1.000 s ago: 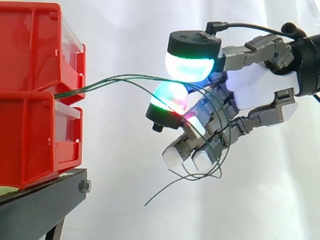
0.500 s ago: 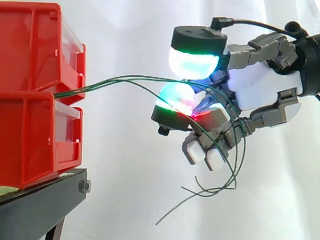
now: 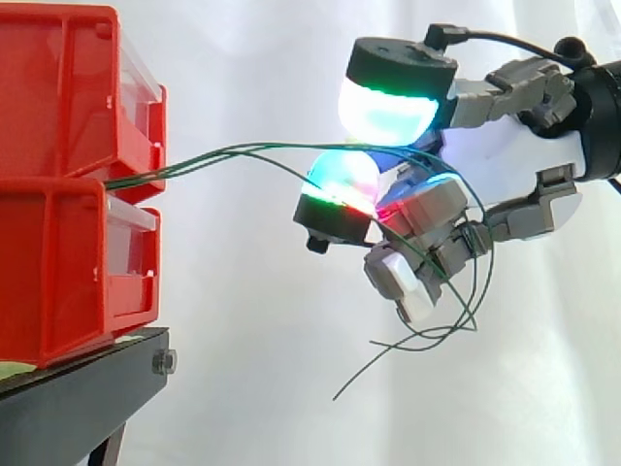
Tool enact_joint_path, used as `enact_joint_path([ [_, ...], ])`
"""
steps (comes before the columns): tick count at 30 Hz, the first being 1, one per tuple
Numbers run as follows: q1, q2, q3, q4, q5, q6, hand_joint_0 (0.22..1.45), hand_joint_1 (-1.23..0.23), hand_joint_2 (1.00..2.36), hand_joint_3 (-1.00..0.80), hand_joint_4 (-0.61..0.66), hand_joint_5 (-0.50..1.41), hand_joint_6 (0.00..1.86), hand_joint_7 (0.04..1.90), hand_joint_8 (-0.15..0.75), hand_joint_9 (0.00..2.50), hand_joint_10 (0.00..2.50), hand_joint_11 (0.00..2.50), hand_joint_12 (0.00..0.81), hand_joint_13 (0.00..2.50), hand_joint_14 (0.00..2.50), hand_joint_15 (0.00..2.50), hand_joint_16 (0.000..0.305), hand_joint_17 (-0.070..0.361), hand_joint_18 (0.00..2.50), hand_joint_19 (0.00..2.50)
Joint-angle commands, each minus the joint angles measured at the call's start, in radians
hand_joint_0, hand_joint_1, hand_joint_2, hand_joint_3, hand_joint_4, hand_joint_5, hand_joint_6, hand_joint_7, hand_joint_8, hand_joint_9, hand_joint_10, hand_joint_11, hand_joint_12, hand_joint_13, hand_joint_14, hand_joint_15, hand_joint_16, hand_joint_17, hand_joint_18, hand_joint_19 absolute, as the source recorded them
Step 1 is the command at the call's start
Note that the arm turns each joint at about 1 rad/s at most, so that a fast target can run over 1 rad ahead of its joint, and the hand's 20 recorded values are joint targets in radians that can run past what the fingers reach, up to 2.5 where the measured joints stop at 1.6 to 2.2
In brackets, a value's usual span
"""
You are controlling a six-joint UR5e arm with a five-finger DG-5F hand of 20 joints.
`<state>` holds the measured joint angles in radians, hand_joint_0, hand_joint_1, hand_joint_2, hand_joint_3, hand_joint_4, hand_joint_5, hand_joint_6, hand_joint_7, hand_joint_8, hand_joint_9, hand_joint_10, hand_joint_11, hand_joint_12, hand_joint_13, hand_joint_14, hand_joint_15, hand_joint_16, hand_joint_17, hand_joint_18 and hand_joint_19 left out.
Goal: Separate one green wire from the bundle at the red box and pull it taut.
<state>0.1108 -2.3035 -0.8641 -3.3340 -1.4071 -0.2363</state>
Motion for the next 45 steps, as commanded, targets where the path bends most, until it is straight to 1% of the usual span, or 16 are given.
enact_joint_path([
  [1,-0.002,-0.001,0.013,-0.01,0.0,-0.002,0.59,-0.77,1.0,-0.43,0.18,-0.2,0.9,0.97,0.294,1.04,0.25,1.47,0.377,0.91,0.02,0.9,0.049,0.11,0.78,0.5],
  [5,-0.002,-0.001,0.014,-0.022,0.0,0.0,0.6,-0.77,1.0,-0.43,0.18,-0.2,0.9,0.97,0.29,1.04,0.27,1.45,0.377,0.92,0.02,0.9,0.049,0.11,0.78,0.51],
  [13,0.0,-0.001,0.011,-0.016,0.0,0.0,0.61,-0.8,1.01,-0.41,0.18,-0.2,0.9,0.98,0.287,1.02,0.35,1.47,0.373,0.91,0.02,0.88,0.049,0.111,0.79,0.51],
  [15,0.0,-0.001,0.013,-0.016,-0.001,0.0,0.61,-0.82,1.01,-0.43,0.18,-0.21,0.9,0.98,0.284,0.99,0.4,1.44,0.375,0.9,0.02,0.87,0.05,0.111,0.79,0.51],
  [20,0.0,-0.001,0.013,-0.016,-0.001,0.003,0.59,-0.83,1.0,-0.47,0.18,-0.21,0.9,0.97,0.29,0.97,0.43,1.42,0.376,0.9,0.02,0.87,0.051,0.114,0.79,0.5],
  [24,0.003,-0.001,-0.001,-0.01,-0.001,0.012,0.57,-0.8,1.0,-0.48,0.18,-0.21,0.9,0.96,0.294,0.96,0.45,1.41,0.377,0.9,0.02,0.88,0.051,0.116,0.79,0.51],
  [25,0.003,-0.001,-0.015,0.004,-0.001,0.017,0.57,-0.8,1.0,-0.48,0.18,-0.21,0.9,0.96,0.294,0.96,0.45,1.41,0.377,0.9,0.02,0.87,0.051,0.116,0.79,0.5],
  [26,0.003,-0.001,-0.019,0.01,-0.003,0.018,0.57,-0.79,1.0,-0.48,0.18,-0.21,0.9,0.96,0.294,0.96,0.45,1.4,0.376,0.9,0.02,0.87,0.052,0.116,0.79,0.5],
  [30,0.001,-0.001,-0.033,0.044,-0.018,0.023,0.6,-0.82,1.01,-0.41,0.18,-0.21,0.9,0.97,0.289,0.97,0.42,1.41,0.375,0.9,0.02,0.86,0.051,0.114,0.79,0.5],
  [33,0.001,-0.001,-0.033,0.048,-0.03,0.028,0.61,-0.82,1.01,-0.35,0.16,-0.21,0.9,0.98,0.29,0.97,0.41,1.42,0.373,0.9,0.02,0.84,0.051,0.114,0.79,0.5],
  [36,0.0,-0.001,-0.033,0.05,-0.032,0.028,0.62,-0.83,1.01,-0.33,0.15,-0.21,0.9,0.99,0.288,0.97,0.41,1.42,0.375,0.9,0.02,0.84,0.051,0.114,0.79,0.51],
  [38,0.001,-0.001,-0.033,0.05,-0.032,0.028,0.63,-0.84,1.01,-0.33,0.16,-0.21,0.9,0.98,0.288,0.96,0.41,1.41,0.373,0.9,0.02,0.84,0.051,0.114,0.79,0.5],
  [41,0.001,-0.001,-0.033,0.053,-0.032,0.029,0.64,-0.86,1.01,-0.39,0.17,-0.21,0.91,0.97,0.284,0.96,0.39,1.42,0.373,0.89,0.02,0.82,0.051,0.114,0.79,0.49],
  [43,-0.002,-0.001,-0.032,0.053,-0.032,0.031,0.65,-0.88,1.0,-0.45,0.17,-0.21,0.91,0.96,0.288,0.96,0.38,1.41,0.372,0.89,0.02,0.82,0.05,0.113,0.8,0.5],
  [45,-0.002,-0.001,-0.029,0.05,-0.044,0.032,0.66,-0.88,1.0,-0.5,0.17,-0.21,0.91,0.96,0.291,0.96,0.38,1.41,0.373,0.89,0.02,0.81,0.05,0.113,0.81,0.5],
])
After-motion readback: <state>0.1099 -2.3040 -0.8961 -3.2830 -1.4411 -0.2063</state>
